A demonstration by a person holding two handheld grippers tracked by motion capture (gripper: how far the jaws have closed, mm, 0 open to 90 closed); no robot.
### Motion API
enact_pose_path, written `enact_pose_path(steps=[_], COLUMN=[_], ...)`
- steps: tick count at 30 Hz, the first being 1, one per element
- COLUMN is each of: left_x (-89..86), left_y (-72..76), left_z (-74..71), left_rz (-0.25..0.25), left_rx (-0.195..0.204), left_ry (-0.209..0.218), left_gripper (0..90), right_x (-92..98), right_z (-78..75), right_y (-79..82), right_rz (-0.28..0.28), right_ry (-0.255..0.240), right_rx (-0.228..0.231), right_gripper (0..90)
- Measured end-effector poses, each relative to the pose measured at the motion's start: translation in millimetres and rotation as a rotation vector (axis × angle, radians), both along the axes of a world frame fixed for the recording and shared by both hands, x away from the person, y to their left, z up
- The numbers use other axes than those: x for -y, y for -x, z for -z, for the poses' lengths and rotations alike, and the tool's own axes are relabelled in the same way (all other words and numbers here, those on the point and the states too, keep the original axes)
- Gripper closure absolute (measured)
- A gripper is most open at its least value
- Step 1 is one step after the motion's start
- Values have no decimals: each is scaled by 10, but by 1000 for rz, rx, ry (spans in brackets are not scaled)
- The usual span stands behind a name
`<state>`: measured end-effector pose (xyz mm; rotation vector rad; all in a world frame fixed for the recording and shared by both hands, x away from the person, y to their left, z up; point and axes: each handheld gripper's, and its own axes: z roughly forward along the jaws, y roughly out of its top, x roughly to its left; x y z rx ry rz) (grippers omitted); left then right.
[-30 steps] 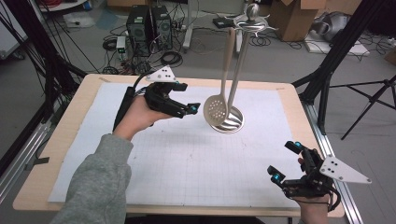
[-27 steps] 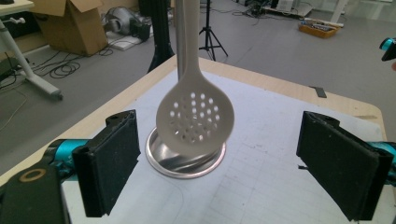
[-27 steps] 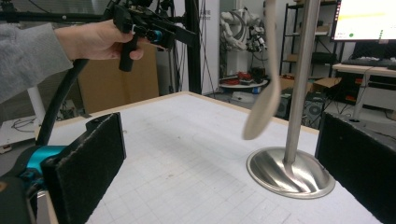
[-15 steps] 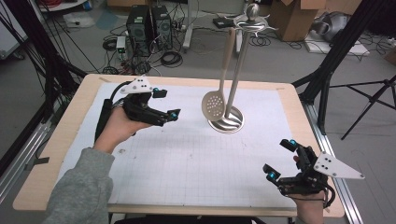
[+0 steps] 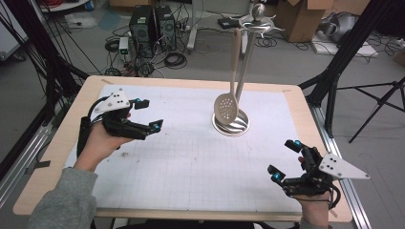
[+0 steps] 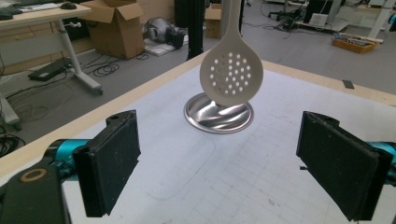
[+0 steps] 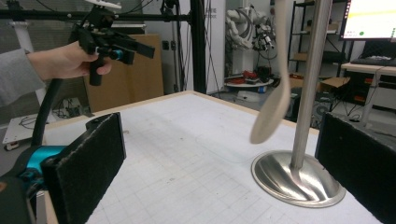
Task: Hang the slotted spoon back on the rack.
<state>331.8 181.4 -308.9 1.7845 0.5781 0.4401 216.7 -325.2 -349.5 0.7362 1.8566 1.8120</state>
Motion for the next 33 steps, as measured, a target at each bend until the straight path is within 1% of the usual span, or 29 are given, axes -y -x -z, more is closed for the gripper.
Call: enact_pose_path(steps=[1, 2, 5, 8, 10, 11, 14, 16, 17, 18, 20, 21, 22, 24, 30, 31, 33], left_x=[-29, -60, -145, -221, -253, -274, -336, -354, -406, -429, -446, -462, -501, -520, -635, -667, -677], left_y=[19, 39, 100, 166, 214, 236, 292, 304, 333, 341, 349, 359, 378, 390, 482, 511, 529], left_z=[14, 28, 60, 106, 167, 200, 294, 313, 361, 378, 394, 409, 429, 436, 474, 491, 500], left_rz=[-5, -8, -19, -31, -34, -35, -41, -42, -50, -51, -52, -58, -64, -69, -93, -99, -100], left_rx=[0, 2, 4, 7, 0, 2, -6, -8, -15, -21, -23, -23, -23, -21, -8, -16, -18], left_ry=[-1, -1, 10, 16, 6, 1, 1, -1, 9, 12, 13, 13, 22, 24, 51, 71, 75], left_gripper=[139, 139, 138, 138, 139, 139, 139, 139, 139, 139, 139, 139, 139, 139, 139, 139, 139], right_x=[-6, -17, -41, -60, -69, -73, -90, -96, -110, -120, -125, -141, -150, -163, -186, -194, -206], right_z=[0, -1, -4, 1, 1, 0, 1, 2, 4, 6, 7, 11, 12, 15, 23, 25, 28], right_y=[-10, -12, -28, -33, -39, -42, -44, -51, -55, -58, -69, -78, -82, -89, -108, -116, -125], right_rz=[1, -3, -5, -5, -6, -6, -7, -8, -9, -11, -9, -14, -12, -17, -21, -21, -23], right_ry=[5, 4, 15, 18, 22, 24, 29, 33, 38, 39, 44, 50, 48, 53, 59, 62, 62], right_rx=[5, 1, 4, -4, 0, 3, -4, 1, -4, -8, -1, -6, -6, -8, -11, -12, -15], right_gripper=[7, 7, 7, 7, 7, 7, 7, 7, 7, 7, 7, 7, 7, 7, 7, 7, 7])
